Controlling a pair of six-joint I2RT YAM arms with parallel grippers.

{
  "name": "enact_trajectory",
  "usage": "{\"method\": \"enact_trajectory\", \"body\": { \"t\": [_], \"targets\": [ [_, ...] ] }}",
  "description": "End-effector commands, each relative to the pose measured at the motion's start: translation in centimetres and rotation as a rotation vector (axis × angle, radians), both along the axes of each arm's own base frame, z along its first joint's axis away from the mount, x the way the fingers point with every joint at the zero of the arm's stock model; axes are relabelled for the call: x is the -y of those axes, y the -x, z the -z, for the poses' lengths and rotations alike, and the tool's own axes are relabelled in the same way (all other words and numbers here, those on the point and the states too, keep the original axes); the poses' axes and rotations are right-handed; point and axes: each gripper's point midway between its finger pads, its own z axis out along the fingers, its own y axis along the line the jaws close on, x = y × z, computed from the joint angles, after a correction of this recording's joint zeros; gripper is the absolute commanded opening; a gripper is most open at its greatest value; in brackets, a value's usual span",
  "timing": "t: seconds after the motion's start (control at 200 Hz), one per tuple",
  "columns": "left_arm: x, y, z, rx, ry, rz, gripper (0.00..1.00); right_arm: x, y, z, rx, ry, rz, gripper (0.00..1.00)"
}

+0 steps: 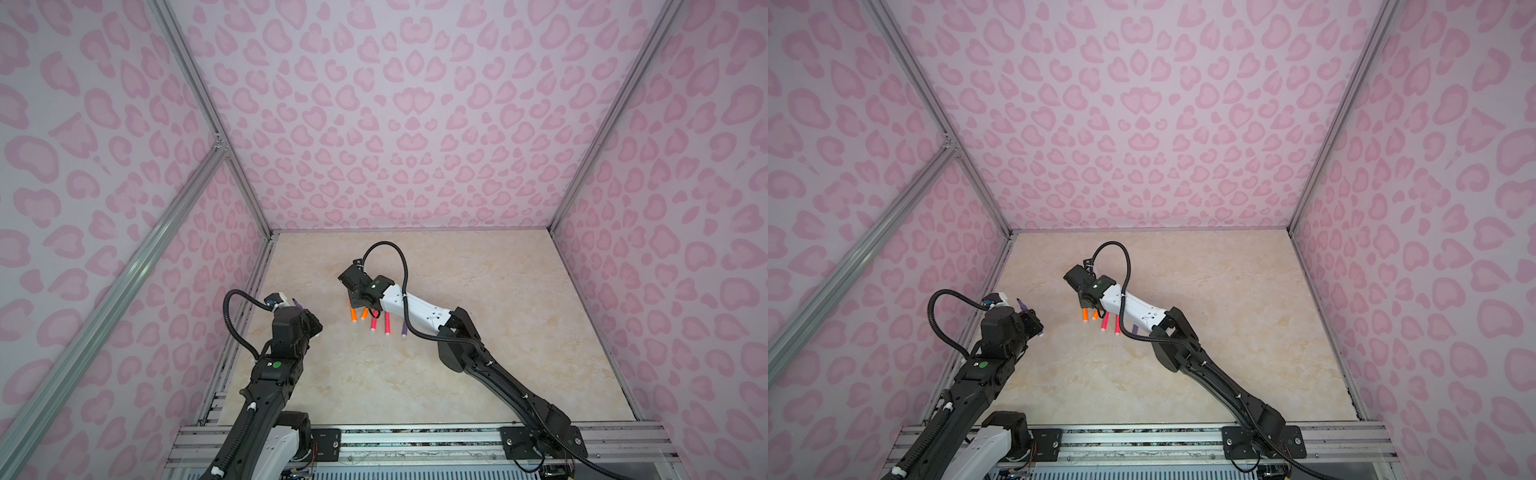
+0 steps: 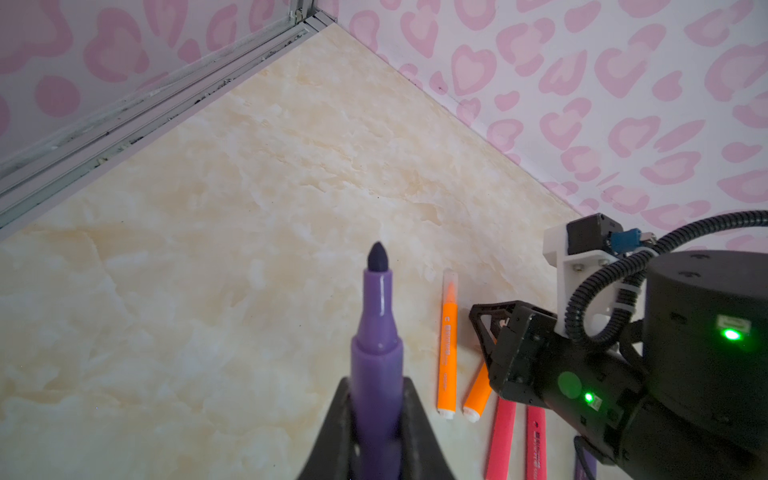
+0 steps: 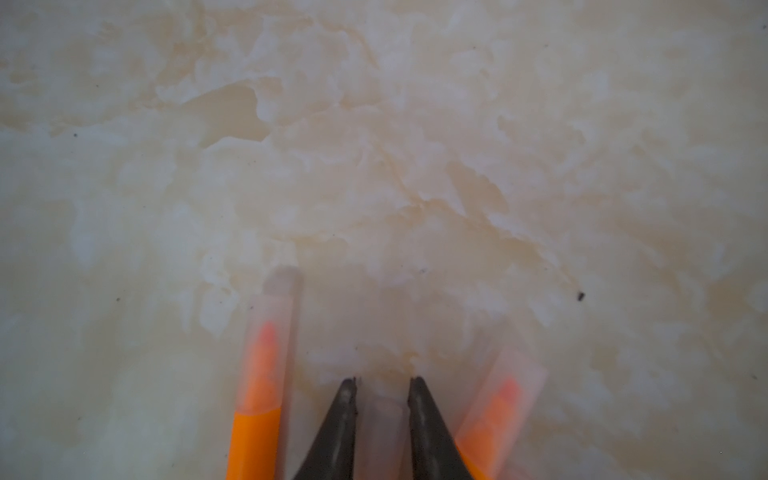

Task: Insert the pens into the pen caps
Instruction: 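Lower the right gripper between the orange markers and close on a translucent cap, then carry the cap with the right gripper above the purple marker tip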

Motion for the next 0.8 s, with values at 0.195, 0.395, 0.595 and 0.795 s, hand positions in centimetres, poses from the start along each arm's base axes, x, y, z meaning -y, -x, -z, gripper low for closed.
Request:
{"method": "enact_trajectory", "body": {
  "t": [0.195,0.395,0.595,0.795],
  "targets": [
    [0.6,-0.6,-1.1,0.043,0.009,0.035,0.03,1.0,0.9,1.5,-0.048,0.046,0.018,0.13],
    [1.7,-0.5,-2.4,0.11,0.028,0.1,0.03,-0.6,-0.2,-4.8,0.035,-0.096,0.03,0.1],
    [3.6,-0.2,-4.3,0.217,0.059,0.208,0.03,-0.3,-1.2,-12.6,0.145,-0.185,0.06,0.06],
    [9.3,0.6,-7.2,0.361,0.106,0.482,0.03,2.8,1.0,-18.5,0.18,-0.227,0.087,0.0]
  ]
}}
